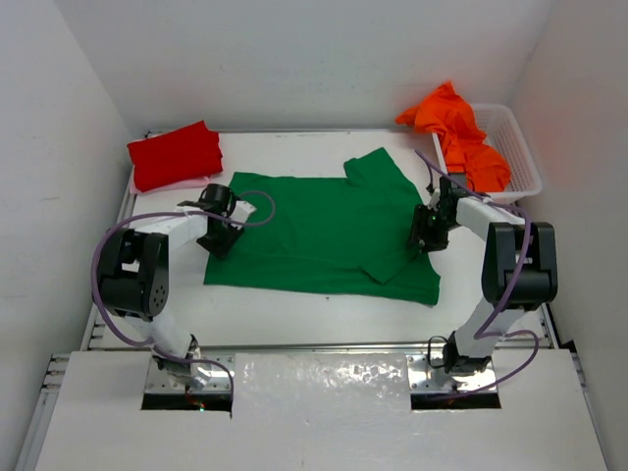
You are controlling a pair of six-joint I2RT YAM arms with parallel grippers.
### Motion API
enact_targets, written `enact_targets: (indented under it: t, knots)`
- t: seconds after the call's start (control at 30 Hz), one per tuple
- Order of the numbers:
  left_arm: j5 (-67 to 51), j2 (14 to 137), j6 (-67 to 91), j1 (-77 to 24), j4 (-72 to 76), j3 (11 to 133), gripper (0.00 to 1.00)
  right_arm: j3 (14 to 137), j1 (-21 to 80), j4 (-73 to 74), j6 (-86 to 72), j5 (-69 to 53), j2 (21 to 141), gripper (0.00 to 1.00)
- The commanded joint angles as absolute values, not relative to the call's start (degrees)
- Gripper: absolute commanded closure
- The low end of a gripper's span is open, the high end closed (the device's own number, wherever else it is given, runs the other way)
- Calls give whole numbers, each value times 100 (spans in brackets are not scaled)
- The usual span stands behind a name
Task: Fold and stack the t-shirts
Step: Grap the side of the flattened tshirt closest away from the robot with both arms
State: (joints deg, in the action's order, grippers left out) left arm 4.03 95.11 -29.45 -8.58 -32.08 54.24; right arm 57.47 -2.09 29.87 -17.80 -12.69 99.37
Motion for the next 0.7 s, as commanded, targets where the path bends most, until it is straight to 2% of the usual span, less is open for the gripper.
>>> enact_targets:
  t: [0.0, 0.13, 0.37, 0.47, 0.5, 0.63, 0.67]
  knots:
    - [712, 9413, -2857, -791, -2971, 5502, 65, 5880, -167, 2821, -1802, -1380, 9949, 52]
    - [414, 9465, -2839, -791, -3049, 5528, 65, 5880, -158, 2821, -1811, -1380, 9940, 53]
    - [158, 9712, -2821, -791, -3032, 5484, 70, 5880, -141, 2821, -1802, -1433, 9932, 54]
    - [53, 9729, -2777, -791, -3041, 5625, 75, 5880, -141, 2813, -1793, -1433, 9932, 66]
    - [35, 9729, -2751, -791, -3041, 5677, 77, 5880, -141, 2804, -1793, -1433, 9923, 73]
    - [88, 9721, -2742, -791, -2997, 5678, 99, 5871, -141, 2821, -1793, -1433, 9914, 87]
    - [140, 9686, -2733, -791, -3006, 5660, 100, 5871, -141, 2839, -1784, -1433, 9905, 89]
